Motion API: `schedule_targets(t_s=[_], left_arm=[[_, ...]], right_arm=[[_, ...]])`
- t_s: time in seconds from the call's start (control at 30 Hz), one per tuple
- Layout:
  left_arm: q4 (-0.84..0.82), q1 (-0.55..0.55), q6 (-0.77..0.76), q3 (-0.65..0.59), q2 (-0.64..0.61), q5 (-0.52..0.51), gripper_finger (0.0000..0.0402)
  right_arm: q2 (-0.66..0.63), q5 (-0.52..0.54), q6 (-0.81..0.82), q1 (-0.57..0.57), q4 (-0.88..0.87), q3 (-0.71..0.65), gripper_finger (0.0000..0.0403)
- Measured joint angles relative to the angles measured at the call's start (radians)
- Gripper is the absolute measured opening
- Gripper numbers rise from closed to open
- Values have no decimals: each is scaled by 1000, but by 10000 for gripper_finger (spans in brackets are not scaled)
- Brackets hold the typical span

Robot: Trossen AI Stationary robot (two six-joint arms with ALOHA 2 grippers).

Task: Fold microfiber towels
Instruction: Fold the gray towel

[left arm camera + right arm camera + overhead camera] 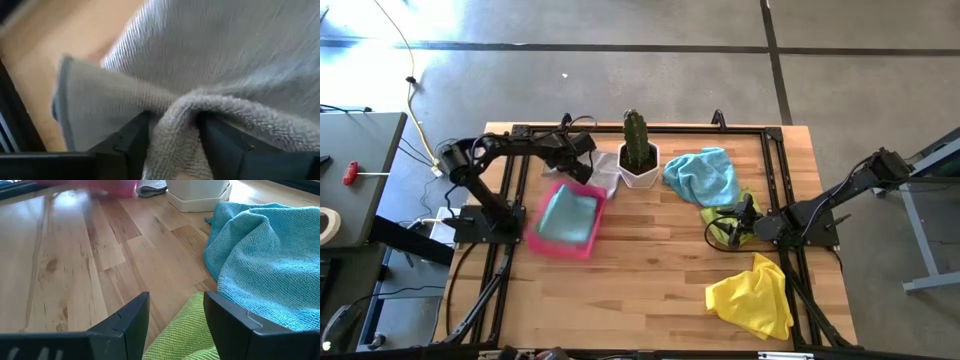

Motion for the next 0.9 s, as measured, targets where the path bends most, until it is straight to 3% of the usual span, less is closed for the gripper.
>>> schedule_targets(t_s=[0.33, 0.53, 0.8, 0.9], left_arm=[[-38, -59, 0, 1, -8, 6, 7], [-46, -89, -22, 1, -59, 6, 9], [-162, -177, -76, 1, -177, 90, 4], [-170, -222, -94, 1, -239, 61, 2]], right_arm=[[0, 0, 0, 0, 0, 0, 181], [0, 0, 0, 0, 0, 0, 181], [0, 0, 0, 0, 0, 0, 181], [0, 0, 0, 0, 0, 0, 181]])
